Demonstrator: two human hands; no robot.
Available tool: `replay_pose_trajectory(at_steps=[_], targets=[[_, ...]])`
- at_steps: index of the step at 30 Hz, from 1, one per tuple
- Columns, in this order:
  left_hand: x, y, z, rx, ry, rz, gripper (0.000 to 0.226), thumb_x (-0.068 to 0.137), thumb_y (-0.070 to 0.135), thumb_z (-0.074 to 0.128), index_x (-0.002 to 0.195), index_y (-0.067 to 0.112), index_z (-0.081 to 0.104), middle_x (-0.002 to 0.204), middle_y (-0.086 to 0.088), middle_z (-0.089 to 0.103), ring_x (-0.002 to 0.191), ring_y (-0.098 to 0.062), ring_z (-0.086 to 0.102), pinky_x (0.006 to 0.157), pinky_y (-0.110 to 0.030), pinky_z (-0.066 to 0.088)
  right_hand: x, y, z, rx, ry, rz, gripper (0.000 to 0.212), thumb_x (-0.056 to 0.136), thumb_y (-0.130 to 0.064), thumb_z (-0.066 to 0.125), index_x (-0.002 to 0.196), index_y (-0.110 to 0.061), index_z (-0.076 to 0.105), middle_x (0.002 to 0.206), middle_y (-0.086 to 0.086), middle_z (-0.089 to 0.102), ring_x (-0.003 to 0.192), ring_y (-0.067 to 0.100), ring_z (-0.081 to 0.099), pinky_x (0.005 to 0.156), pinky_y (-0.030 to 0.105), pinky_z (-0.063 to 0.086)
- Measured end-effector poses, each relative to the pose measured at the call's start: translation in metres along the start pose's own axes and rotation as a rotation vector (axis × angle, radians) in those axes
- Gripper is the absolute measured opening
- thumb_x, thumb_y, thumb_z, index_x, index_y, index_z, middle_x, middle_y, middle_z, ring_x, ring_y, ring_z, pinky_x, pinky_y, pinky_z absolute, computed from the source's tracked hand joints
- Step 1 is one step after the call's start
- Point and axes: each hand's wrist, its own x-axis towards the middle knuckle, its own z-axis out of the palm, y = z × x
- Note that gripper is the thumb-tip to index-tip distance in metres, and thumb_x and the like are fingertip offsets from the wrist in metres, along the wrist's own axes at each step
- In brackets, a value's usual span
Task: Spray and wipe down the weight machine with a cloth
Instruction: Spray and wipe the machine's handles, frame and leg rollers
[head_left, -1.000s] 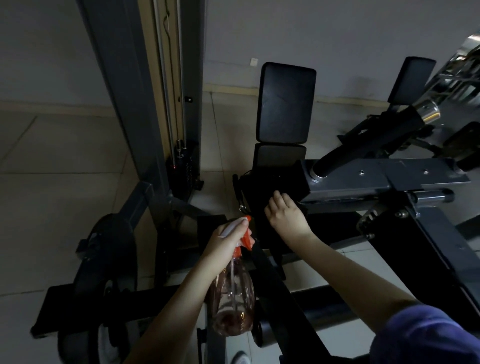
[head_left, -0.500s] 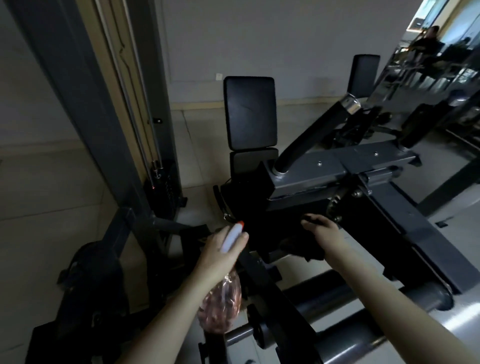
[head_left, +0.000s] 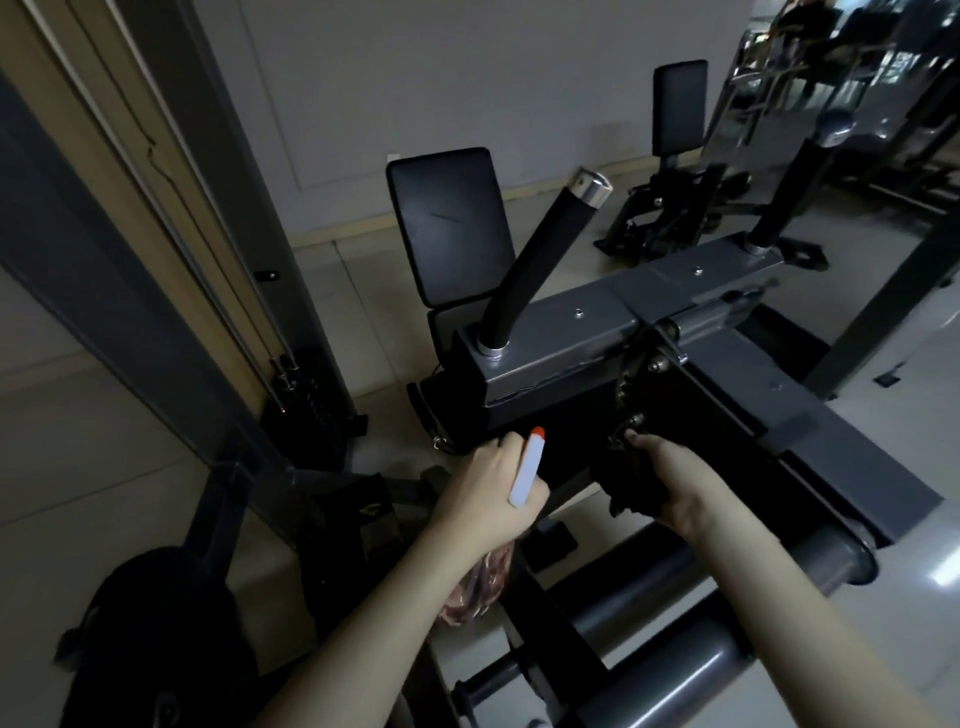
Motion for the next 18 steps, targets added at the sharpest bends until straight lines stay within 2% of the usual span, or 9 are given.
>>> replay_pose_trajectory(at_steps=[3, 6, 10, 13, 16, 18], targets=[[0.014, 0.016, 0.002, 0.046, -0.019, 0.036, 0.011, 0.087, 0.008, 0.047, 0.078, 0.008, 0.04, 0.077, -0.009, 0.047, 0.073, -0.032, 0.053, 0.056, -0.03, 0.032, 0.003, -0.005, 0.001, 0.021, 0.054, -0.078, 0.019, 0.097, -0.014, 0.049, 0.115, -0.009, 0.053, 0.077, 0.011, 0.055, 0.037, 0.017, 0.055, 0.028, 0.015, 0.034], [0.027, 0.034, 0.003, 0.06, -0.039, 0.064, 0.011, 0.089, 0.006, 0.045, 0.081, 0.008, 0.037, 0.081, -0.011, 0.047, 0.08, -0.035, 0.054, 0.063, -0.035, 0.036, 0.008, -0.004, 0.001, 0.033, 0.058, -0.069, 0.018, 0.097, -0.014, 0.049, 0.114, -0.01, 0.053, 0.075, 0.01, 0.054, 0.028, 0.011, 0.051, 0.028, 0.015, 0.033], [0.042, 0.043, 0.009, 0.073, -0.069, 0.014, 0.01, 0.09, 0.01, 0.046, 0.082, 0.008, 0.039, 0.088, -0.016, 0.056, 0.083, -0.034, 0.057, 0.062, -0.03, 0.032, 0.014, -0.003, 0.002, 0.086, 0.048, -0.06, 0.015, 0.094, -0.013, 0.055, 0.108, -0.011, 0.055, 0.079, 0.013, 0.061, 0.051, 0.022, 0.061, 0.034, 0.022, 0.044], [0.048, 0.044, 0.014, 0.113, -0.093, 0.0, 0.014, 0.092, 0.013, 0.045, 0.081, 0.008, 0.04, 0.084, -0.015, 0.054, 0.084, -0.036, 0.057, 0.064, -0.032, 0.033, 0.017, -0.002, 0.001, 0.105, 0.057, -0.082, 0.009, 0.093, -0.012, 0.055, 0.102, -0.012, 0.055, 0.074, 0.012, 0.062, 0.052, 0.023, 0.061, 0.037, 0.026, 0.048], [0.047, 0.038, 0.017, 0.122, -0.069, -0.05, 0.017, 0.092, 0.017, 0.045, 0.079, 0.007, 0.04, 0.085, -0.018, 0.058, 0.082, -0.037, 0.058, 0.062, -0.031, 0.031, 0.016, -0.002, 0.002, 0.092, 0.035, -0.084, 0.012, 0.094, -0.013, 0.054, 0.105, -0.011, 0.056, 0.08, 0.013, 0.062, 0.06, 0.026, 0.061, 0.039, 0.027, 0.05], [0.043, 0.032, 0.017, 0.093, -0.056, -0.076, 0.017, 0.091, 0.016, 0.046, 0.078, 0.006, 0.041, 0.08, -0.016, 0.055, 0.079, -0.037, 0.058, 0.06, -0.032, 0.032, 0.015, -0.003, 0.002, 0.078, 0.021, -0.082, 0.013, 0.094, -0.013, 0.054, 0.107, -0.011, 0.056, 0.081, 0.012, 0.062, 0.062, 0.025, 0.061, 0.042, 0.027, 0.051]])
